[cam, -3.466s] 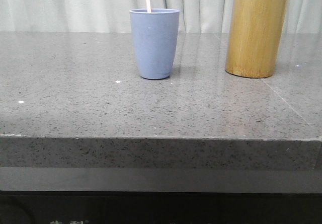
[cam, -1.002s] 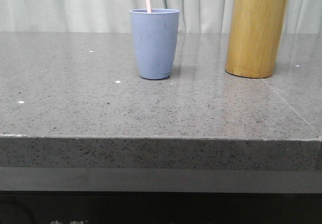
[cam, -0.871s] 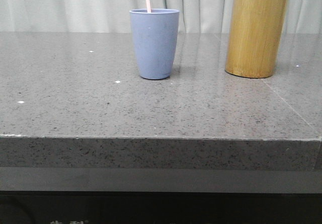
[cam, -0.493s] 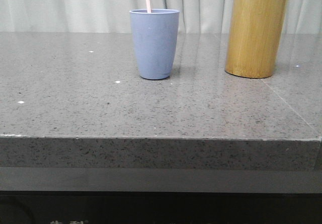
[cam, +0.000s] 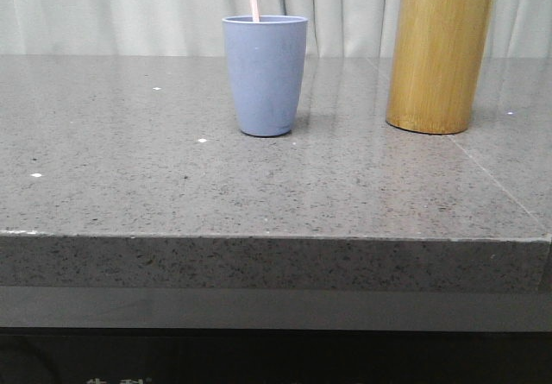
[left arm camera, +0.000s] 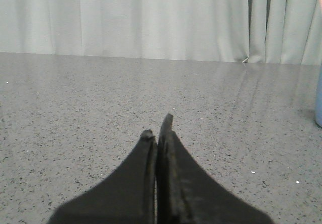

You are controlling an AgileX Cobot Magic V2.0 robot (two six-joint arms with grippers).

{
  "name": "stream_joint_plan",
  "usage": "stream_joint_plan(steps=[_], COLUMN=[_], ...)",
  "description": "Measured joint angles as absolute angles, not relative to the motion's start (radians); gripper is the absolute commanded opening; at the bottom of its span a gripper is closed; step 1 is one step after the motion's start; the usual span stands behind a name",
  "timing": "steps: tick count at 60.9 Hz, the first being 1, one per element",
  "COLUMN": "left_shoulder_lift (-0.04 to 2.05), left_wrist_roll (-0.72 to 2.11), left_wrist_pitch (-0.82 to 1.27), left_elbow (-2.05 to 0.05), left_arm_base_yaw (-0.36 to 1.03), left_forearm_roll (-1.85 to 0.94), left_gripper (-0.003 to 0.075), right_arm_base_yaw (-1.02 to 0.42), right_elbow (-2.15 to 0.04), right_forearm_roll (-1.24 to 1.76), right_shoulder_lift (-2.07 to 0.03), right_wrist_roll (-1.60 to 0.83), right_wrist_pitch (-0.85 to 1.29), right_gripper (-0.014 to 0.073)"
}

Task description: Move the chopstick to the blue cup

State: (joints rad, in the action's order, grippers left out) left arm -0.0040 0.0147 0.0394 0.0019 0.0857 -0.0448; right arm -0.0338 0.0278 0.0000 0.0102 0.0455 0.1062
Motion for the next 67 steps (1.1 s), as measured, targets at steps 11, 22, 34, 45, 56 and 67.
stream_joint_plan(steps=[11, 22, 34, 45, 56, 67], left_shoulder_lift=[-0.004, -0.004, -0.004, -0.004, -0.004, -0.004], left_wrist_roll=[0.015, 0.015, 0.015, 0.015, 0.015, 0.015], left_wrist_pitch=[0.039, 0.039, 0.039, 0.039, 0.039, 0.039], left_elbow=[0.002, 0.002, 0.002, 0.002, 0.002, 0.002], left_arm_base_yaw=[0.086, 0.086, 0.086, 0.086, 0.086, 0.086], left_forearm_roll=[-0.045, -0.045, -0.045, -0.045, -0.045, -0.045], left_gripper=[-0.0019, -0.0019, -0.0019, -0.0019, -0.0019, -0.0019], right_arm_base_yaw=[-0.034, -0.031, -0.016, 0.001, 0.001, 0.001], right_elbow=[0.028, 0.028, 0.028, 0.028, 0.028, 0.028], right_forearm_roll=[0.005, 0.007, 0.009, 0.009, 0.009, 0.009], right_shoulder_lift=[0.01, 0.01, 0.01, 0.01, 0.01, 0.01], right_wrist_roll=[0.045, 0.045, 0.045, 0.045, 0.045, 0.045], right_wrist_pitch=[0.094, 0.092, 0.092, 0.092, 0.092, 0.092], right_gripper=[-0.0067, -0.0067, -0.0067, -0.0067, -0.0067, -0.0067])
